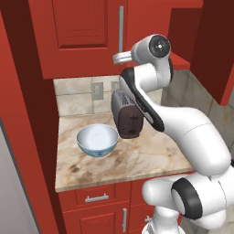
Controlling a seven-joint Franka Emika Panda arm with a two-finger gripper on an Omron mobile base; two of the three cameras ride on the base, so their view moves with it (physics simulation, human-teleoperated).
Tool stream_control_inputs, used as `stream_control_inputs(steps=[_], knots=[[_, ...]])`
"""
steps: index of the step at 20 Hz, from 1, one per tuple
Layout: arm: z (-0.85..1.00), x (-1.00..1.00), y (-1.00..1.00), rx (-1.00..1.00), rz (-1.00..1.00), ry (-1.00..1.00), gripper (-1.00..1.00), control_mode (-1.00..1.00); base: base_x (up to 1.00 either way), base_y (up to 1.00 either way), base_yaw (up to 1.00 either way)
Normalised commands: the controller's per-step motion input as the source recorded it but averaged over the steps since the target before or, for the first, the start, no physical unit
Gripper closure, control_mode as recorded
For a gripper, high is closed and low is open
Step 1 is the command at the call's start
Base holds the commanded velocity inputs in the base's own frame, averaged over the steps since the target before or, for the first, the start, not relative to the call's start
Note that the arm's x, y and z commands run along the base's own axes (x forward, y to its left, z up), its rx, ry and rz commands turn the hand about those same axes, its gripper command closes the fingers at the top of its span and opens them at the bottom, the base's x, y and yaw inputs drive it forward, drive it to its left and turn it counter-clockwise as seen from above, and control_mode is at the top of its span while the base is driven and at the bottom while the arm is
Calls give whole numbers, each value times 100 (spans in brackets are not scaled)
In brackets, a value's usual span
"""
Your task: Open the cabinet. Pick the mango and apple from the cabinet and place them into the bowl. Then close the cabinet.
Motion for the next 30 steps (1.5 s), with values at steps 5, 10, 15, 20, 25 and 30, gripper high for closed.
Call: stream_control_inputs(steps=[5,10,15,20,25,30], knots=[[9,22,32,0,1,6,-100,-100,0,0,0],[2,29,28,0,0,5,-100,-100,0,0,0],[0,38,23,0,0,4,-100,-100,0,0,0],[0,41,14,0,0,1,-100,-100,0,0,0],[0,32,6,0,0,0,-100,-100,0,0,0],[-1,23,0,0,0,0,-100,-100,0,0,0]])
